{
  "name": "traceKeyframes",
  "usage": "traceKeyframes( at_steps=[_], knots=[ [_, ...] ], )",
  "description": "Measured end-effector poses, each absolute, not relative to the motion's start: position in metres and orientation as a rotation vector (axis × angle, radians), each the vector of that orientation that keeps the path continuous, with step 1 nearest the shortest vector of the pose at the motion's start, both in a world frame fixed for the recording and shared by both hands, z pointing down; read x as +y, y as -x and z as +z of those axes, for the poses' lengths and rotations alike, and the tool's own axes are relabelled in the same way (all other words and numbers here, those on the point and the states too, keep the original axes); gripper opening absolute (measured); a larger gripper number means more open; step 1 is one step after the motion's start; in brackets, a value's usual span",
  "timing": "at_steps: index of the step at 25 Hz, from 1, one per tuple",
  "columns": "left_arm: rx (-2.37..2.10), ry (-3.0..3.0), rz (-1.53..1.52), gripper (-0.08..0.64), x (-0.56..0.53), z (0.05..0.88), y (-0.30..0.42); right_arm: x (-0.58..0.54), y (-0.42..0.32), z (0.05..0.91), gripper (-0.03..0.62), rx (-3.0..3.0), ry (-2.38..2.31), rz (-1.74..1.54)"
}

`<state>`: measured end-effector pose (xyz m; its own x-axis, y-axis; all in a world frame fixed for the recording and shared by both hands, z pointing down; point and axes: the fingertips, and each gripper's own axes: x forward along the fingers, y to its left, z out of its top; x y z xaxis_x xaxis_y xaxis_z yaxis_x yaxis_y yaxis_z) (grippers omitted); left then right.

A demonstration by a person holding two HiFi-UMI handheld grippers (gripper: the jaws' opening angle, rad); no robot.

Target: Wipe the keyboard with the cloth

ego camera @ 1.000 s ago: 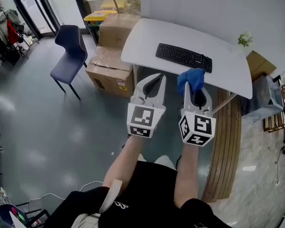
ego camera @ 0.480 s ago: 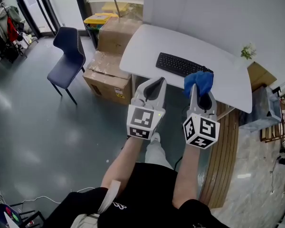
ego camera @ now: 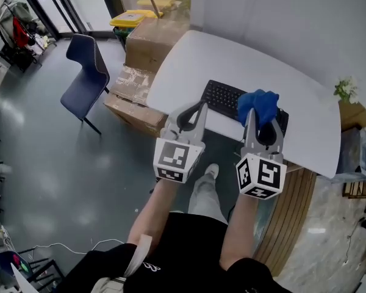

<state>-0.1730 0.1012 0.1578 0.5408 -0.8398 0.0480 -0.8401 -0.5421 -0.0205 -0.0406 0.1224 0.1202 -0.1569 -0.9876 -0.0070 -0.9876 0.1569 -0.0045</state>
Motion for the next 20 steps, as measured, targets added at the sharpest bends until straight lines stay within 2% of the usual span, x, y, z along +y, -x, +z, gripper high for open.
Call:
traceKeyframes(
  at_steps=[5, 11, 20],
  knots=[
    [-1.415, -2.732, 0.162, -0.004, 0.017, 0.191, 0.107, 0.034, -0.014, 0.16, 0.087, 2.459, 2.003, -0.146],
    [-1.403, -2.733, 0.152, -0.003, -0.048, 0.187, 0.047, -0.032, -0.045, 0.172, 0.087, 2.621, 1.821, -0.235],
    [-1.475, -2.637, 0.3, -0.003, -0.096, 0.215, 0.067, -0.082, -0.009, 0.197, 0.087, 2.848, 1.603, -0.341]
  ],
)
